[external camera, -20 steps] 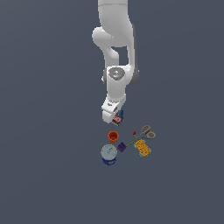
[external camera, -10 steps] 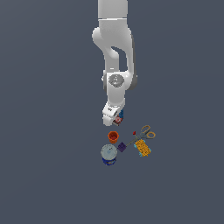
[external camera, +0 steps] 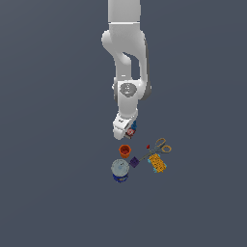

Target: Pick up a designated object from a clutter of objects.

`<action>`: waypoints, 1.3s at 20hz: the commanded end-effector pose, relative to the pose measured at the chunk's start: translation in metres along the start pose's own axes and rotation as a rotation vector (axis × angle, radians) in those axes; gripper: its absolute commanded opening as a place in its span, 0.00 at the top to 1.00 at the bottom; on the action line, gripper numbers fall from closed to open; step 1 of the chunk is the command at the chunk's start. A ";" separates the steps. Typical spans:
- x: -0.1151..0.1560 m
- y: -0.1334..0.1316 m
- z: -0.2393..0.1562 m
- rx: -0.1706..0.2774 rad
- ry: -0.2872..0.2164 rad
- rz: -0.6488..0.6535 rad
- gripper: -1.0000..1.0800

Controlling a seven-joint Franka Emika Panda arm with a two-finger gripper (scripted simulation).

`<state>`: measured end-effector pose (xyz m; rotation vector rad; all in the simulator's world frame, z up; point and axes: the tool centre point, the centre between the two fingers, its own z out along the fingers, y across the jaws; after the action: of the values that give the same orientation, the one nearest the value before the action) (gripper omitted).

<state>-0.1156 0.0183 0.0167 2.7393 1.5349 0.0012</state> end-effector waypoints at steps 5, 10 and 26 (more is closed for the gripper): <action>0.000 0.000 0.000 0.000 0.000 0.000 1.00; 0.005 -0.001 -0.008 0.000 0.000 0.000 1.00; 0.066 -0.013 -0.104 0.003 0.000 -0.004 1.00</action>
<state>-0.0948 0.0734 0.1081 2.7384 1.5402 -0.0010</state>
